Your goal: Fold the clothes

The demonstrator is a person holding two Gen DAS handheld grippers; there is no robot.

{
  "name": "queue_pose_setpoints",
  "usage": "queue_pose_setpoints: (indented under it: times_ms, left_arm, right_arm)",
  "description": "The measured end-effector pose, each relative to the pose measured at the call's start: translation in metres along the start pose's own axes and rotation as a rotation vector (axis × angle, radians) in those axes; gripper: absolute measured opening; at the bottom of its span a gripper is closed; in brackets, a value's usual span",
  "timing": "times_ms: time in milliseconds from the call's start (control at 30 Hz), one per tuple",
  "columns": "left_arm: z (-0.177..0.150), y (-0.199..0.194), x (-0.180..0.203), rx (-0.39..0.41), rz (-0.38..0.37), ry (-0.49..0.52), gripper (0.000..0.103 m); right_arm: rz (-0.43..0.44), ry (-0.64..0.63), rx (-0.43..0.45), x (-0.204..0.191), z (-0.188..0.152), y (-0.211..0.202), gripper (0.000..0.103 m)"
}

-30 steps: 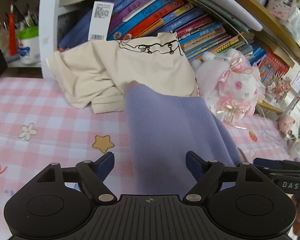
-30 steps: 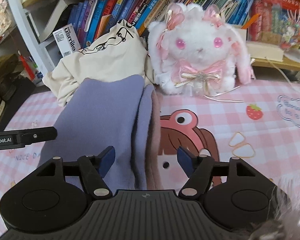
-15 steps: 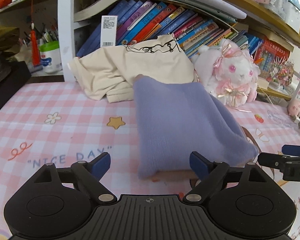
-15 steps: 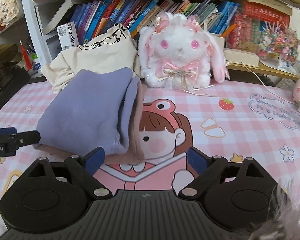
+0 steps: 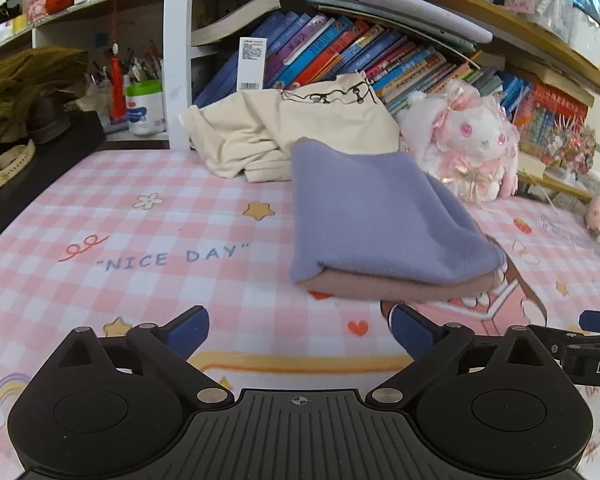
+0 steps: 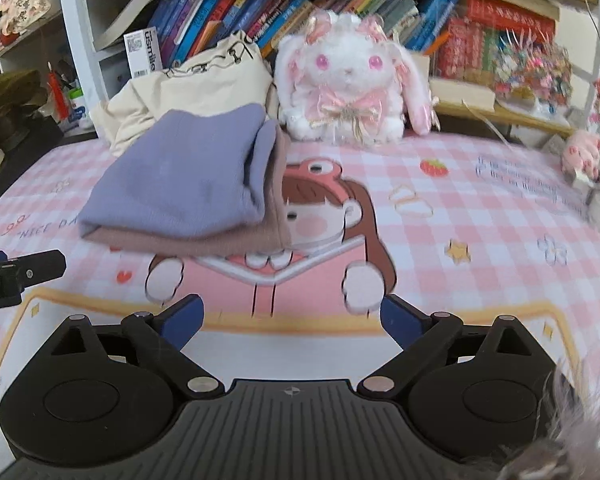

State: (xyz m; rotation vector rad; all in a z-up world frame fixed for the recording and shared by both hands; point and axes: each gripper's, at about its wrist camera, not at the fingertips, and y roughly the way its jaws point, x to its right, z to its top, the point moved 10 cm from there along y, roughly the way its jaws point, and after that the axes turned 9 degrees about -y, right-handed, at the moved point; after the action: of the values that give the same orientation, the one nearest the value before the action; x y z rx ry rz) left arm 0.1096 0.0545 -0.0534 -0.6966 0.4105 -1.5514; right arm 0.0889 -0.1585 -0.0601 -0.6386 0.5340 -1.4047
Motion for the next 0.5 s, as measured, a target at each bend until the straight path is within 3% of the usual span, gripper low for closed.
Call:
queue_pose_setpoints:
  times_ms: [233,500]
  left_arm:
    - [-0.022,-0.015,0.005,-0.009,0.008,0.030,0.102]
    - [-0.021,-0.018,0.006,-0.004,-0.007,0.022,0.102]
  right_arm:
    - [-0.040,0.002,-0.037,-0.009,-0.029,-0.009,0.096]
    - [-0.067,-0.015,0.006,-0.007,-0.021,-0.018,0.096]
